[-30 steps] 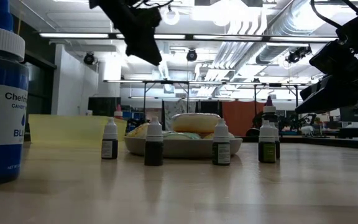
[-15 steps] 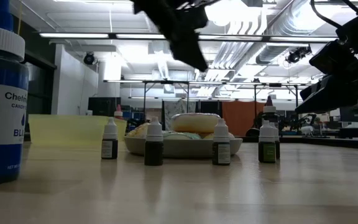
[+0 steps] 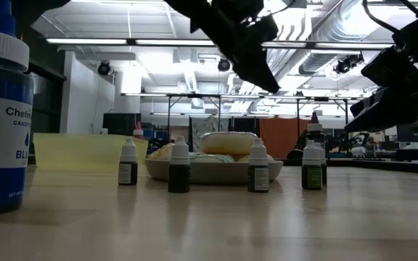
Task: Pick & Place food coloring
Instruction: Put the large violet food coloring bottle into the yellow bin
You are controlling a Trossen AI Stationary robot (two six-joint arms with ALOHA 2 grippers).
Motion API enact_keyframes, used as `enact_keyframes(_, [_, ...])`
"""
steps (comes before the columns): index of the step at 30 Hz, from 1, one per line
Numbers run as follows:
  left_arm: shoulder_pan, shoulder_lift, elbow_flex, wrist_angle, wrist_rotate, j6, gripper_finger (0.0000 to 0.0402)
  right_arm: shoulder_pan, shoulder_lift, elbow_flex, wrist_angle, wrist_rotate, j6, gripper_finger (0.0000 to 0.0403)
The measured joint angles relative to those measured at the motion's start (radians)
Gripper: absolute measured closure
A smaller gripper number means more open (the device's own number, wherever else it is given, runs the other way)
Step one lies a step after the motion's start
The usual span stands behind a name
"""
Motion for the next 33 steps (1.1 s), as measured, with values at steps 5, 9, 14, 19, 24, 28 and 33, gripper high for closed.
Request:
enact_keyframes(5, [0.005,0.029,0.000,0.028,0.040,0.020,0.0253,0.000,0.000,0.000,0.000,0.000,0.000,0.0402])
enact_keyframes(9, [0.022,0.054,0.003,0.054,0.072,0.014,0.0242,0.000,0.000,0.000,0.000,0.000,0.000,0.0402])
enact_keyframes(14, [0.037,0.076,0.002,0.063,0.139,-0.024,0.0174,0.000,0.000,0.000,0.000,0.000,0.000,0.0402])
enact_keyframes(19, [0.045,0.097,-0.001,0.134,0.133,-0.015,0.0094,0.000,0.000,0.000,0.000,0.000,0.000,0.0402])
enact_keyframes(24, [0.060,0.123,0.001,0.242,0.171,-0.016,0.0071,0.000,0.000,0.000,0.000,0.000,0.000,0.0402])
enact_keyframes(28, [0.065,0.164,-0.003,0.296,0.188,-0.024,0.0078,0.000,0.000,0.000,0.000,0.000,0.000,0.0402])
enact_keyframes(33, [0.065,0.181,-0.001,0.337,0.207,-0.032,0.0087,0.000,0.000,0.000,-0.002,0.000,0.000,0.0402])
